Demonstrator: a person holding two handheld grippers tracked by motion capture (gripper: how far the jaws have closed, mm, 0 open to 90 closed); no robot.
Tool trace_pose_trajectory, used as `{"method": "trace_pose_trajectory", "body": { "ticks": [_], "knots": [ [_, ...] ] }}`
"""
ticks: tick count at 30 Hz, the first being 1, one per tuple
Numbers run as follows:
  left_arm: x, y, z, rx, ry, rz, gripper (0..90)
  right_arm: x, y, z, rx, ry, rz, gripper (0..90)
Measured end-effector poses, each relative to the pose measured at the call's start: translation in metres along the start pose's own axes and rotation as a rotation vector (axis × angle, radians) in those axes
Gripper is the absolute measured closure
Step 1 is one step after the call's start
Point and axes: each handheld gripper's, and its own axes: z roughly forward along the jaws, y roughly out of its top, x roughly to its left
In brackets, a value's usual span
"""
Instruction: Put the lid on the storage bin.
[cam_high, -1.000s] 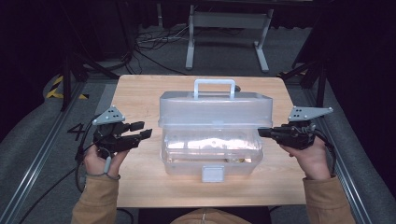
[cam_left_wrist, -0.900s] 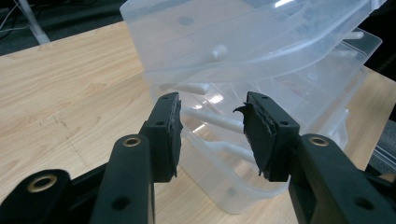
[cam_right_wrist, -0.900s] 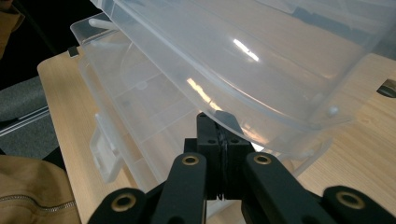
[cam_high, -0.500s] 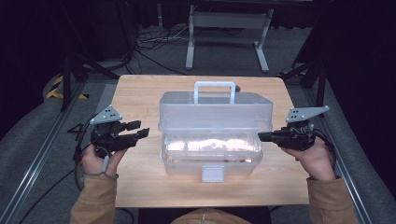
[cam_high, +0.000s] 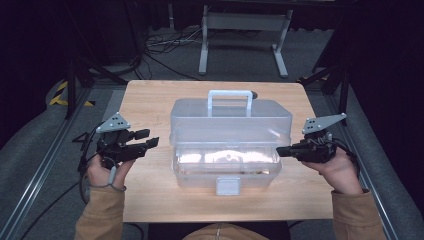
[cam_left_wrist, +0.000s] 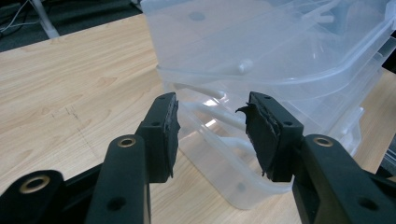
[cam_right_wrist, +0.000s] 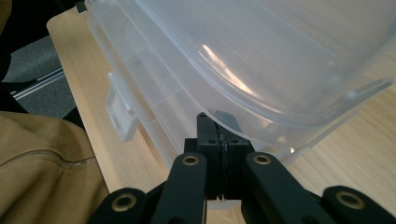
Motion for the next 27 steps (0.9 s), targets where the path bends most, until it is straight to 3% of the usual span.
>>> {"method": "trace_pose_trajectory", "body": {
  "ticks": [15, 27],
  "knots": [
    [0.0017, -0.0008, -0.0003, 0.000, 0.004, -0.003, 53.1, -0.0003, -0.0015, 0.0033, 0.060, 0.025, -0.007, 90.0],
    [0.0021, -0.0014, 0.0009, 0.003, 0.003, -0.008, 52.8, -0.0036, -0.0041, 0.0028, 0.097, 0.001, 0.008, 90.0]
  ]
}}
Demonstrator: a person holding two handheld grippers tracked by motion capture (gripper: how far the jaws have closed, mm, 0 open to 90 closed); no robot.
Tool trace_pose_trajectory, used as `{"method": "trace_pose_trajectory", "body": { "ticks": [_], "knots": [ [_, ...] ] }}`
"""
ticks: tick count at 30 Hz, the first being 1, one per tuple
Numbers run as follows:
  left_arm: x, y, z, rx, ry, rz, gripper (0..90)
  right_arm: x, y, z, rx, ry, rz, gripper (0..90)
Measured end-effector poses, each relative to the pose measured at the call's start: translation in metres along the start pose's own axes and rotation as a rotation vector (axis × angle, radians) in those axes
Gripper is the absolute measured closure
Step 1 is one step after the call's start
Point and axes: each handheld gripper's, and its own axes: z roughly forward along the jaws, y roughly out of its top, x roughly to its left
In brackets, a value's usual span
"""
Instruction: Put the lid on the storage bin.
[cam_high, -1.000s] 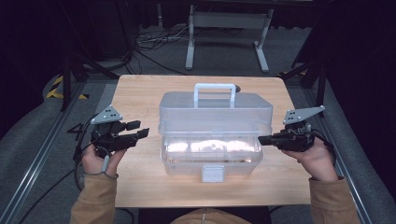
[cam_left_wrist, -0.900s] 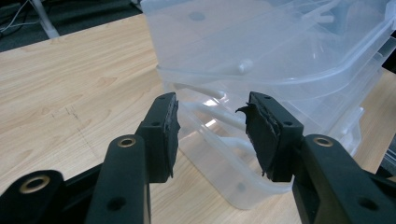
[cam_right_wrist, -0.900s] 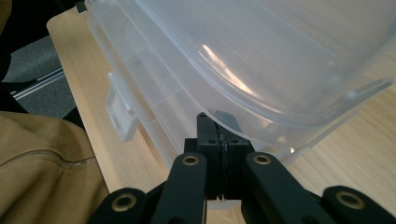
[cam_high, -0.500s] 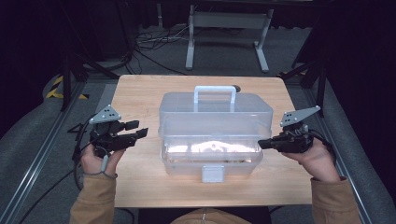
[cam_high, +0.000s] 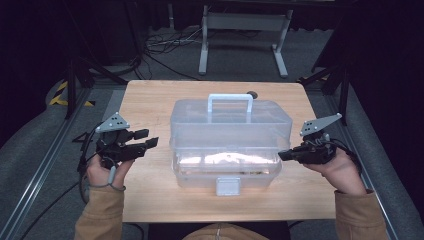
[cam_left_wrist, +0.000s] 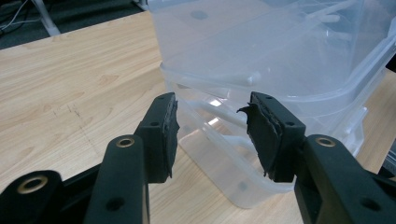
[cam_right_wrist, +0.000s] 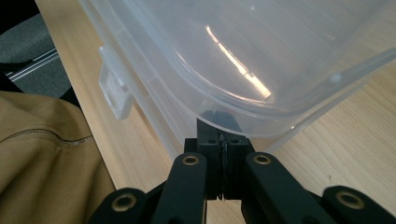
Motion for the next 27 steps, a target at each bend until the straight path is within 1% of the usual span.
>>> {"method": "trace_pose_trajectory", "body": {
  "ticks": [4, 15, 27],
  "knots": [
    [0.0003, -0.0001, 0.0000, 0.003, 0.000, 0.003, 52.9, -0.0008, -0.0008, -0.0001, 0.018, -0.005, 0.000, 90.0],
    [0.0004, -0.0004, 0.0014, 0.006, -0.002, 0.000, 52.9, -0.0033, -0.0033, 0.0020, 0.068, -0.035, 0.001, 90.0],
    [0.0018, -0.0011, 0.0024, 0.010, -0.004, 0.000, 52.9, -0.0019, -0.0040, 0.0035, 0.101, -0.029, -0.017, 90.0]
  ]
}}
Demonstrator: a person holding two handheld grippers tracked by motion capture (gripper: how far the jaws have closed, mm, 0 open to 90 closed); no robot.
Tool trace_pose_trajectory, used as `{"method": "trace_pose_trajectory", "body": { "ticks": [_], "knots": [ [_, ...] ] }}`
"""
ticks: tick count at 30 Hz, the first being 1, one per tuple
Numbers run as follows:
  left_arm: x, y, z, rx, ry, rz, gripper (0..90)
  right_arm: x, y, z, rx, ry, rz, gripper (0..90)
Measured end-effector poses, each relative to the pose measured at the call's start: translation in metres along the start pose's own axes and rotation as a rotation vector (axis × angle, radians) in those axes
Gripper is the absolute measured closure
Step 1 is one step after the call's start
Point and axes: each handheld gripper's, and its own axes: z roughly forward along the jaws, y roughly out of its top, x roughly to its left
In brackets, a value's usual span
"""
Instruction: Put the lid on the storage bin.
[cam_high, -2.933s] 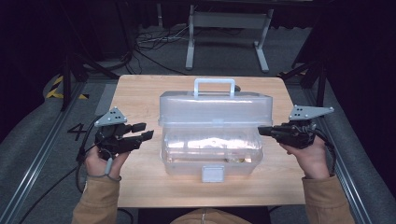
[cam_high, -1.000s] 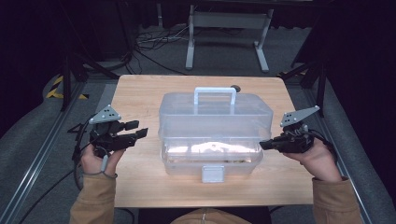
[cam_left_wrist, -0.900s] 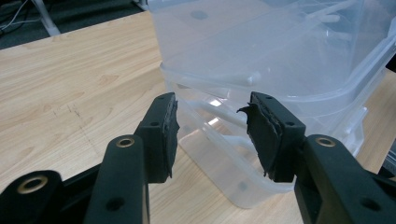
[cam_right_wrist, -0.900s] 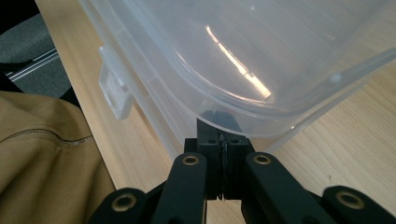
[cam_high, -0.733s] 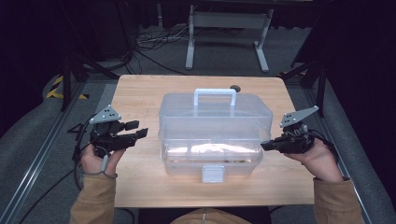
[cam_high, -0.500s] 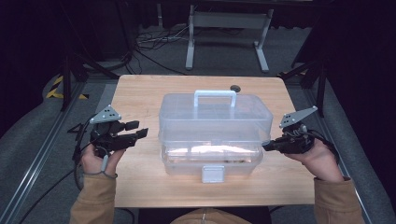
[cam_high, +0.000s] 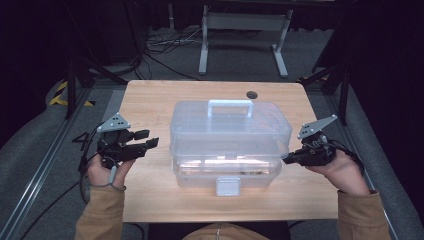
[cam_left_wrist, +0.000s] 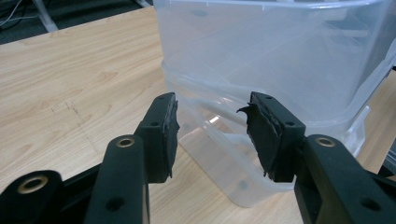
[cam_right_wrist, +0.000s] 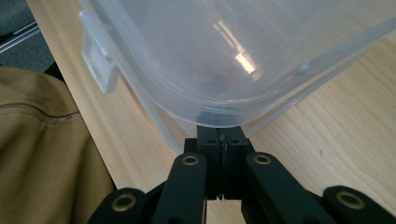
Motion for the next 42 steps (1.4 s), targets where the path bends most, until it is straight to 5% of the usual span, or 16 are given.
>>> {"method": "trace_pose_trajectory", "body": {
  "ticks": [42],
  "knots": [
    [0.004, -0.002, 0.001, 0.010, 0.002, -0.014, 52.9, 0.003, -0.002, 0.017, 0.179, 0.014, -0.024, 89.0]
  ]
}}
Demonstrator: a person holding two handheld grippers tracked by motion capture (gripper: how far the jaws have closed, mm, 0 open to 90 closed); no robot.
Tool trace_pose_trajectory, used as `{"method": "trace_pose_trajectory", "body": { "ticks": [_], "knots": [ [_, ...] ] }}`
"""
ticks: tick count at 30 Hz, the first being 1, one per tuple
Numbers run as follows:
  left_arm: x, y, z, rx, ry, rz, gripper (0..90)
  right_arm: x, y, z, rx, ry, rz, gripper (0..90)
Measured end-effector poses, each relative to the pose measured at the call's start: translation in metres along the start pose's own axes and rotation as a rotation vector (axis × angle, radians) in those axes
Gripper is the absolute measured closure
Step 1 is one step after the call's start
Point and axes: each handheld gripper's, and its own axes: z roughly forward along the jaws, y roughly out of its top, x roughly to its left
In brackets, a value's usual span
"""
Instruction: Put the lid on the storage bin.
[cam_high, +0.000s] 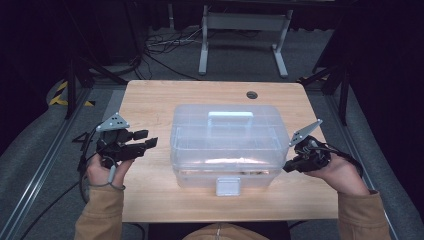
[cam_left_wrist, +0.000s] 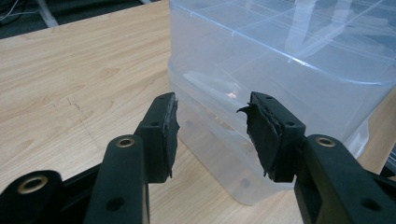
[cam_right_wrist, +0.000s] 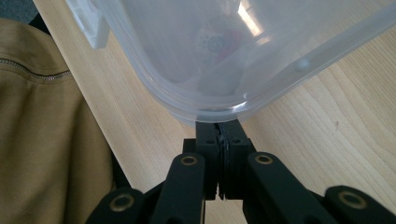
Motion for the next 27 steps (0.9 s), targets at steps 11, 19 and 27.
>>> {"method": "trace_pose_trajectory", "body": {
  "ticks": [11, 19, 27],
  "knots": [
    [0.000, 0.000, 0.001, 0.001, -0.002, 0.000, 52.9, -0.001, -0.001, 0.005, 0.043, -0.005, -0.009, 89.0],
    [0.001, -0.001, 0.002, 0.004, 0.000, -0.001, 52.9, -0.002, -0.003, 0.011, 0.105, 0.004, -0.004, 83.5],
    [0.002, -0.001, 0.002, 0.004, 0.001, -0.007, 52.7, -0.004, -0.006, 0.005, 0.088, -0.003, -0.001, 78.1]
  ]
}}
